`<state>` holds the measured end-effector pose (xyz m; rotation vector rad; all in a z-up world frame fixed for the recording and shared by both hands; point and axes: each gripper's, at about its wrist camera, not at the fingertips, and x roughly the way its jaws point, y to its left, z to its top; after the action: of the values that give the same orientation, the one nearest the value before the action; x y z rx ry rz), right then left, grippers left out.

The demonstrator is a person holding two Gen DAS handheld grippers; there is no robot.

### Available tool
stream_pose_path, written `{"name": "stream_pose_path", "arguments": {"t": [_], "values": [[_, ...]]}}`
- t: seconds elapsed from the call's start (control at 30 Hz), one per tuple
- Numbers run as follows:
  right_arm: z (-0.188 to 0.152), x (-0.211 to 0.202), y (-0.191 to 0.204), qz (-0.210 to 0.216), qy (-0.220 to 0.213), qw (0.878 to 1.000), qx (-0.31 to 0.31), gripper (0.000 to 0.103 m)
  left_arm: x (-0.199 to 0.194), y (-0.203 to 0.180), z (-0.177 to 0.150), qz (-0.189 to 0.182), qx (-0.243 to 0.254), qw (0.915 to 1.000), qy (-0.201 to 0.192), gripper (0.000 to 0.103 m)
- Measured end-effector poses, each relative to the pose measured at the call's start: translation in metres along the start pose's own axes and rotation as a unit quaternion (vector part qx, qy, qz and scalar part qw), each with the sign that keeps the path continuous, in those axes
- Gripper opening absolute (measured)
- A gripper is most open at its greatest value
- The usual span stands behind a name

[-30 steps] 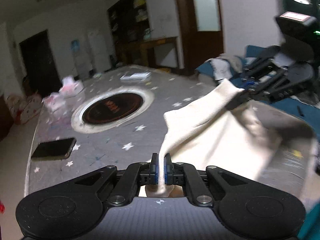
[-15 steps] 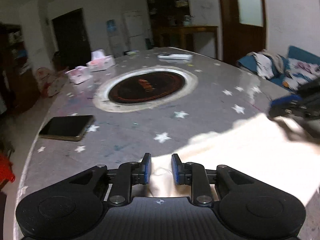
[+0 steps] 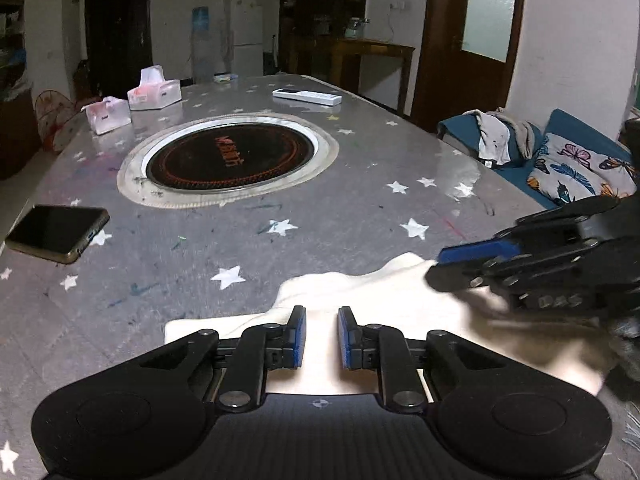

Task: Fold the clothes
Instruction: 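Lift the hem with both grippers and fold it over toward the collar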

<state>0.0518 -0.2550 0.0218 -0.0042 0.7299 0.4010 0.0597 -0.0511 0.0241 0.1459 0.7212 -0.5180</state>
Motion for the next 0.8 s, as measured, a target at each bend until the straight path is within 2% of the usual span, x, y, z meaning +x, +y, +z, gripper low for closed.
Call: {"name": "stream_pose_path", "arguments": {"t": [0.2,0.3,0.43,0.63,0.8], "values": [[-0.013,-0.041,0.001,-0.007,-0.024,1.0,-0.017,0.017,-0.001,0.0,-0.002,0.0,0.001,1.0,-0.006,0.019],[-0.033,-0.051,0.004,-0.016,-0.017,0.999,-0.027,0.017,-0.002,-0.001,-0.003,0.003,0.007,0.9999,-0.009,0.019],[-0.051,-0.059,-0.012,-0.031,-0.009,0.999,0.003,0.018,-0.005,-0.001,-0.003,0.005,0.007,0.9999,-0.009,0.02],[-0.049,-0.079,-0.036,-0.052,-0.034,0.997,0.045,0.018,-0.034,-0.008,-0.012,-0.001,0.009,0.9993,-0.036,0.02],[-0.045,-0.068,-0.034,-0.034,-0.025,0.999,0.034,0.018,-0.061,-0.017,-0.031,-0.001,0.026,0.9984,-0.05,0.021]]}}
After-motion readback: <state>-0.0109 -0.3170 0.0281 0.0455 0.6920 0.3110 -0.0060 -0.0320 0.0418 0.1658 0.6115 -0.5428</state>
